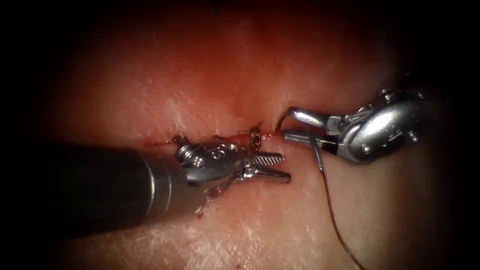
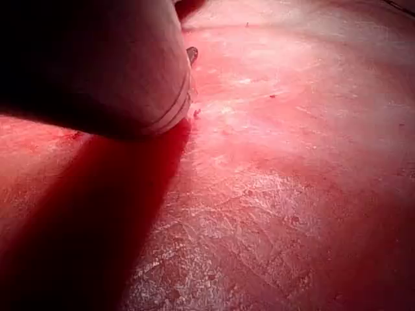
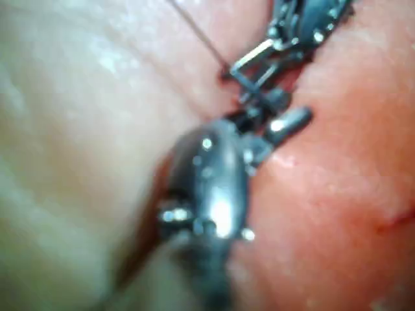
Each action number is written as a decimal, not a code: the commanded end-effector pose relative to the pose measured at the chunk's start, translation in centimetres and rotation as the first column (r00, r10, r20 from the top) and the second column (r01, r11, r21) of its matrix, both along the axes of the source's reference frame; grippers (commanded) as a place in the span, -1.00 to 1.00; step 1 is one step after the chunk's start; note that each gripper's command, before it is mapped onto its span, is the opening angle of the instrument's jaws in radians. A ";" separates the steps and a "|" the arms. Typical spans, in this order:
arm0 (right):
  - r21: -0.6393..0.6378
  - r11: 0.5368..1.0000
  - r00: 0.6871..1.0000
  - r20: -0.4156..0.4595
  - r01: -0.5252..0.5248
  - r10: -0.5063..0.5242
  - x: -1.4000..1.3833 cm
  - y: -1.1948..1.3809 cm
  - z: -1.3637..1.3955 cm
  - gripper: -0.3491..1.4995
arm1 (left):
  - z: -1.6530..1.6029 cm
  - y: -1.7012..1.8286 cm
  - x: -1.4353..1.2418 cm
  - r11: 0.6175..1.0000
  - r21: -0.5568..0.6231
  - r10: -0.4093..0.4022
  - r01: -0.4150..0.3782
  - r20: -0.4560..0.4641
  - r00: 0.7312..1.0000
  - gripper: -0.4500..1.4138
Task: Wound Closure
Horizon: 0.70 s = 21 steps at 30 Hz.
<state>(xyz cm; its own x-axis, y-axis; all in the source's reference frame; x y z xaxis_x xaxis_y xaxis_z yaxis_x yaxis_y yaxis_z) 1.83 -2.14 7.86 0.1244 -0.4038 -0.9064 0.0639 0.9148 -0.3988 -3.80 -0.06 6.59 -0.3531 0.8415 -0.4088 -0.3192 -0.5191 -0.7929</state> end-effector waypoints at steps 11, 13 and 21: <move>0.056 0.998 0.998 0.058 0.033 -0.037 0.12 0.05 0.06 -1.00 | 0.03 -0.08 -0.13 1.000 -0.005 0.001 -0.001 0.002 1.000 -0.24; 0.075 0.997 0.997 0.064 0.035 -0.039 0.11 0.06 0.06 -1.00 | 0.04 -0.08 -0.13 1.000 -0.005 0.001 -0.001 0.002 1.000 -0.26; 0.144 0.989 0.996 0.081 0.036 -0.048 0.09 0.03 0.10 -1.00 | 0.05 -0.09 -0.11 1.000 -0.007 0.003 -0.003 0.002 1.000 -0.26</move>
<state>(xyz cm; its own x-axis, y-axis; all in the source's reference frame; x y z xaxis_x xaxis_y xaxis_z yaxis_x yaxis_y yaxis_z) 1.86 -2.06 7.89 0.1885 -0.2731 -0.9434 0.1302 0.9590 -0.2516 -3.86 -0.12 6.58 -0.3543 0.8377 -0.4156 -0.3176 -0.5258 -0.7891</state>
